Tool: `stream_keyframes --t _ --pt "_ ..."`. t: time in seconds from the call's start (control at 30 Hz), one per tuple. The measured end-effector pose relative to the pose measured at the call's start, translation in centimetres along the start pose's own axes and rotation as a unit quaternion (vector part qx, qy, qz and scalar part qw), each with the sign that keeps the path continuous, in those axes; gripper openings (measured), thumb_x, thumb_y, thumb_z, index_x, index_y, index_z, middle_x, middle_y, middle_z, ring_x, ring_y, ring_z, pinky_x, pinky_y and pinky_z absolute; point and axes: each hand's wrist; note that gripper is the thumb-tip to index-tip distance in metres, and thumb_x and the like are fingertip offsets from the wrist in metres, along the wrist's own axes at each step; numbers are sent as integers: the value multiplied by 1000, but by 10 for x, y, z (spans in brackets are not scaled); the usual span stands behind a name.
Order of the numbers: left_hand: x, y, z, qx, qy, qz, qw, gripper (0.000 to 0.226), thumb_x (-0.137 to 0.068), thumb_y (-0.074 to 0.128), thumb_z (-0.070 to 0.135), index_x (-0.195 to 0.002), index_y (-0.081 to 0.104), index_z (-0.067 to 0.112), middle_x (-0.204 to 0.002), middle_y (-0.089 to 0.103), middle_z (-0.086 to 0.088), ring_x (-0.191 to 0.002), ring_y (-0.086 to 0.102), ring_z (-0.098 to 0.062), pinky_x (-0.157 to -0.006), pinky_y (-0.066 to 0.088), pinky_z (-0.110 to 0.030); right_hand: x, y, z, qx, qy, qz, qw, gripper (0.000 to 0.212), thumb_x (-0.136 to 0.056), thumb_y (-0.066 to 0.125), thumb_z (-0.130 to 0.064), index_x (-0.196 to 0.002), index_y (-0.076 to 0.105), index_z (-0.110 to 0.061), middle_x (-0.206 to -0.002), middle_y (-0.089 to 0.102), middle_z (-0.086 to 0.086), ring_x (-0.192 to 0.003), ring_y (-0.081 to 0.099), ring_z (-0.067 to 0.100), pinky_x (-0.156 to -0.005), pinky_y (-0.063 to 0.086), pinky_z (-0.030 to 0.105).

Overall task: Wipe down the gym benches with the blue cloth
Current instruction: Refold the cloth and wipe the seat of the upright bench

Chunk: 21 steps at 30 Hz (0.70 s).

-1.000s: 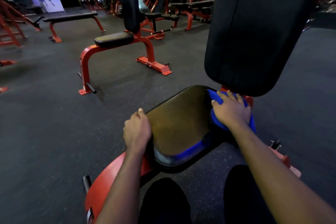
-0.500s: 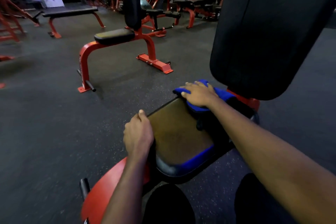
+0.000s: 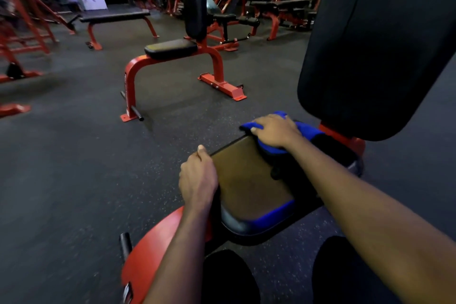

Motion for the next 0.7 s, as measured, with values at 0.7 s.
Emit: stream_keyframes --t 0.7 --pt "6 -33 -78 -120 15 -101 987 59 -104 18 44 -125 57 6 -133 55 -24 -125 50 -39 -101 38 -43 163 26 -96 -48 -131 63 988 51 -98 36 -51 -149 30 -46 -161 23 -17 -150 15 14 -121 10 49"
Point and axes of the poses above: each hand's wrist, its own x-axis away from the middle knuckle, its own y-axis out of the palm, z = x × y
